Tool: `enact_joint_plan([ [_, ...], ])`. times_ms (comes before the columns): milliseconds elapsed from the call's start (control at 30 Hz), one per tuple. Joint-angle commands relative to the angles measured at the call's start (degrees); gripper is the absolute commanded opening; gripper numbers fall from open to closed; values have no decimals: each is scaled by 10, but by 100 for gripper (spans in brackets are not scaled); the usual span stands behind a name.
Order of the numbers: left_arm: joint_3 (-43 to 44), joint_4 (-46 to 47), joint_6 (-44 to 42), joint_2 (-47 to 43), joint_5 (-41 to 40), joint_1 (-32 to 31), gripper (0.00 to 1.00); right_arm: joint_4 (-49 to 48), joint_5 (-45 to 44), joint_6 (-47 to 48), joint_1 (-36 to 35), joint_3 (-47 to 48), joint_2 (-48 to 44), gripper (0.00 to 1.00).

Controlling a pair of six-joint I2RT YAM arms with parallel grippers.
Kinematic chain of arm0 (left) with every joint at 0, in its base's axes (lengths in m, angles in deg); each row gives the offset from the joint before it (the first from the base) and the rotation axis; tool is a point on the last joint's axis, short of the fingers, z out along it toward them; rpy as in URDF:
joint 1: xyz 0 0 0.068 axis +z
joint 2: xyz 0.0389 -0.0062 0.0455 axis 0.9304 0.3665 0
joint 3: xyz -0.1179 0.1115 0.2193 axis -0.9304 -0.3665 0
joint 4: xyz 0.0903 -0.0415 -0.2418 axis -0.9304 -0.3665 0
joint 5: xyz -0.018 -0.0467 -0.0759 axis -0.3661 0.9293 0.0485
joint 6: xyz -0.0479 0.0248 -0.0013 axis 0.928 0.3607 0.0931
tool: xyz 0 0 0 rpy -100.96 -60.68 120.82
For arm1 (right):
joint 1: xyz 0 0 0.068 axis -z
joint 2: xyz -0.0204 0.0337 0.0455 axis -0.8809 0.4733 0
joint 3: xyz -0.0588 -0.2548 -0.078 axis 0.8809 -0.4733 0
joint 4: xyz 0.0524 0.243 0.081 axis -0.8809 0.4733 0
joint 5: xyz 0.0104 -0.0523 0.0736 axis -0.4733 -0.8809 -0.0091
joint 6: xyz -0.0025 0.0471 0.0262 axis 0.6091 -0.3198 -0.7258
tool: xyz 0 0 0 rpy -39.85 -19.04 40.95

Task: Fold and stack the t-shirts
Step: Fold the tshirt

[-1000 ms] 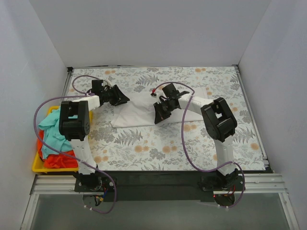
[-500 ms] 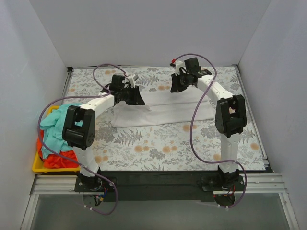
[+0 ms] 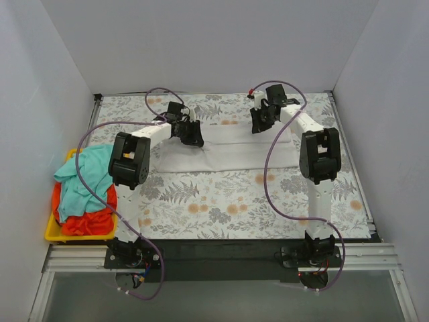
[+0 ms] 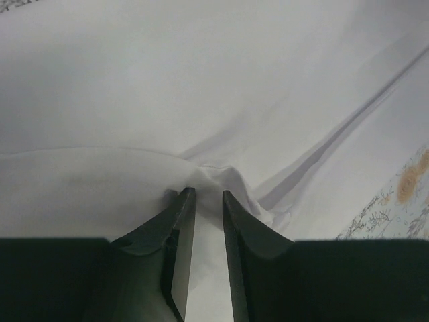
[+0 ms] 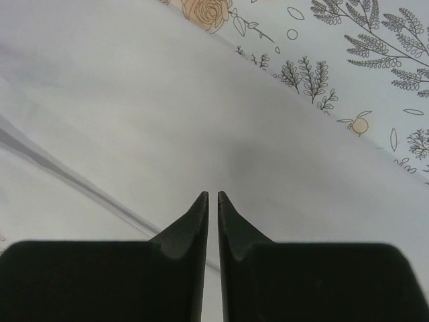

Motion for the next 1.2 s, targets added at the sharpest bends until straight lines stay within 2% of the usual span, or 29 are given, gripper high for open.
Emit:
enact_joint_plan([
  [0, 34, -4, -8, 14, -14, -3, 23, 16, -21, 35, -4, 41, 7, 16],
  [133, 28, -6, -20, -32, -29, -3, 28, 22, -76, 59, -4, 51, 18, 17],
  [167, 24, -9, -26, -66, -44, -3, 28, 24, -86, 65, -4, 52, 21, 17],
  [300, -19, -63, -57, -150, -94, -3, 34, 46, -116, 93, -4, 60, 39, 17],
  [433, -60, -139, -91, -188, -136, -2, 35, 74, -123, 119, -4, 47, 47, 15],
  [600, -130, -156, -100, -236, -144, -3, 31, 100, -123, 143, -4, -5, 33, 12],
  [767, -133, -171, -93, -213, -158, -3, 30, 120, -92, 157, -6, -89, -17, 8],
  [900, -109, -159, -96, -168, -179, -3, 29, 135, -65, 175, -23, -202, -102, 6],
  [1033, -71, -154, -98, -111, -188, -2, 27, 170, 41, 185, -43, -331, -184, 7],
  [1167, -20, -158, -114, -47, -185, -3, 26, 220, 137, 196, -60, -371, -238, 10],
])
